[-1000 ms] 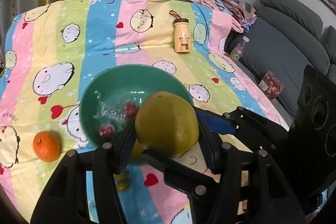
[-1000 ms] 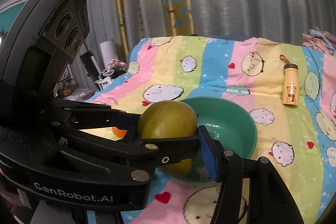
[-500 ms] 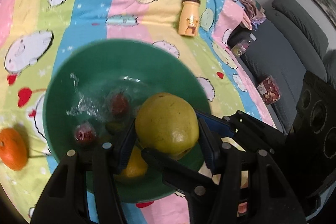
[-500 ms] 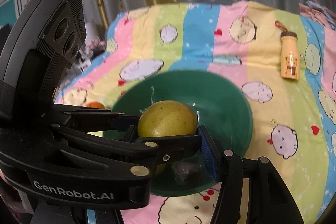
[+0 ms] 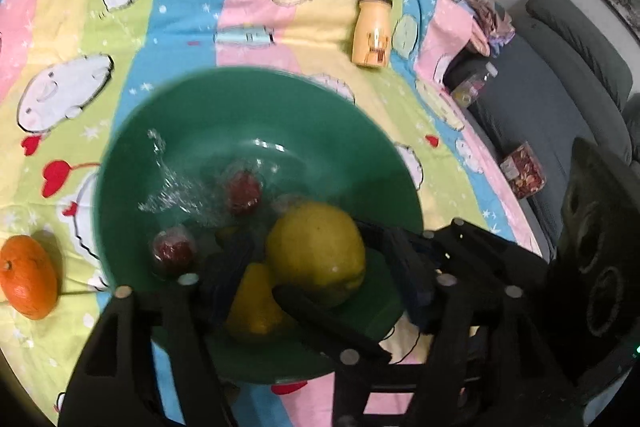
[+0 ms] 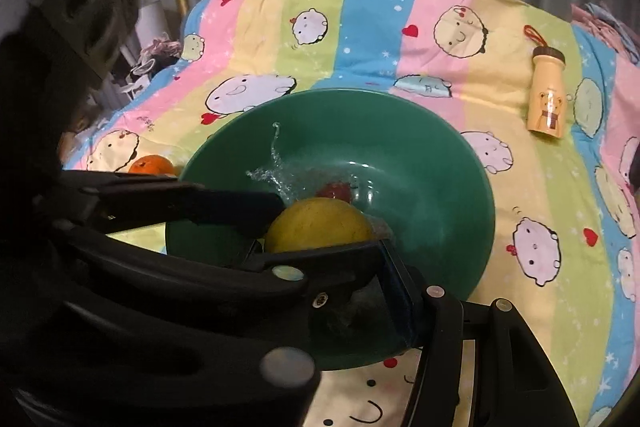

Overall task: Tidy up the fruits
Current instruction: 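Open both grippers to release the pomelo and pull back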

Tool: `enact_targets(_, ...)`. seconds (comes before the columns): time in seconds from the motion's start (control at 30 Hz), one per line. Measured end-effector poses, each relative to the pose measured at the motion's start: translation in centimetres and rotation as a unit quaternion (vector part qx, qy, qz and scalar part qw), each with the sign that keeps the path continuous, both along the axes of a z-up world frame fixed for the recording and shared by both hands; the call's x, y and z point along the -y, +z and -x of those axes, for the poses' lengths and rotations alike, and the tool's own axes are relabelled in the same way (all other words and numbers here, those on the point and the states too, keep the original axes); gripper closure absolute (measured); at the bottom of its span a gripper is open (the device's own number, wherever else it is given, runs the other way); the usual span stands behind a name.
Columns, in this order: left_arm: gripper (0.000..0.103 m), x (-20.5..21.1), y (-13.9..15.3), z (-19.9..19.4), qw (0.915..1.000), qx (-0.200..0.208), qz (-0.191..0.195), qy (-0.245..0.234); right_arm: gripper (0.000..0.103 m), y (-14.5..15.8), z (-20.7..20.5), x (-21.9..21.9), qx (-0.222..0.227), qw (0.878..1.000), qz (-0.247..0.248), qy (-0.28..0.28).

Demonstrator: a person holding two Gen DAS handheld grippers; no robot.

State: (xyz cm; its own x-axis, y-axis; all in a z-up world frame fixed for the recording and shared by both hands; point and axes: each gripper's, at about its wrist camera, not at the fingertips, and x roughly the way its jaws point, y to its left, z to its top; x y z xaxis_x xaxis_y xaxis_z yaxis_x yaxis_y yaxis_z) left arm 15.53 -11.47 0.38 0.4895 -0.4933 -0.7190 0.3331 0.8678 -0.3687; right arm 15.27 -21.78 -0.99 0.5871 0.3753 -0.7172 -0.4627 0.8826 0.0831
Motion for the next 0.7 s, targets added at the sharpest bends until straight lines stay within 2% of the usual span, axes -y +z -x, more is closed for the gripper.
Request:
enact_targets(0.03, 0.023, -0.3, 0.3, 0.1, 1.0, 0.006, 0.001, 0.004, 0.041, 0.3, 0.2, 0.2, 0.003, 1.0, -0.007, -0.001)
enact_targets(0.1, 0.021, -1.2, 1.1, 0.5, 0.9997, 0.02, 0.004, 0.013, 0.036, 0.8, 0.5, 0.7, 0.01, 1.0, -0.018, -0.004)
enact_targets(0.3, 0.019, -6.3, 3.4, 2.6, 0.996, 0.059, 0.012, 0.065, 0.035, 2.6, 1.7, 2.5, 0.038, 0.998, -0.05, -0.029)
enact_targets(0.47, 0.019, -9.8, 3.4, 4.7, 0.9923, 0.063, 0.009, 0.106, 0.035, 4.1, 3.0, 3.7, 0.051, 0.995, -0.08, -0.038)
enact_targets(0.7, 0.019, -12.5, 0.9, 7.8, 0.9906, 0.036, 0.011, 0.131, 0.035, 4.0, 5.9, 4.8, 0.042, 0.993, -0.109, -0.03)
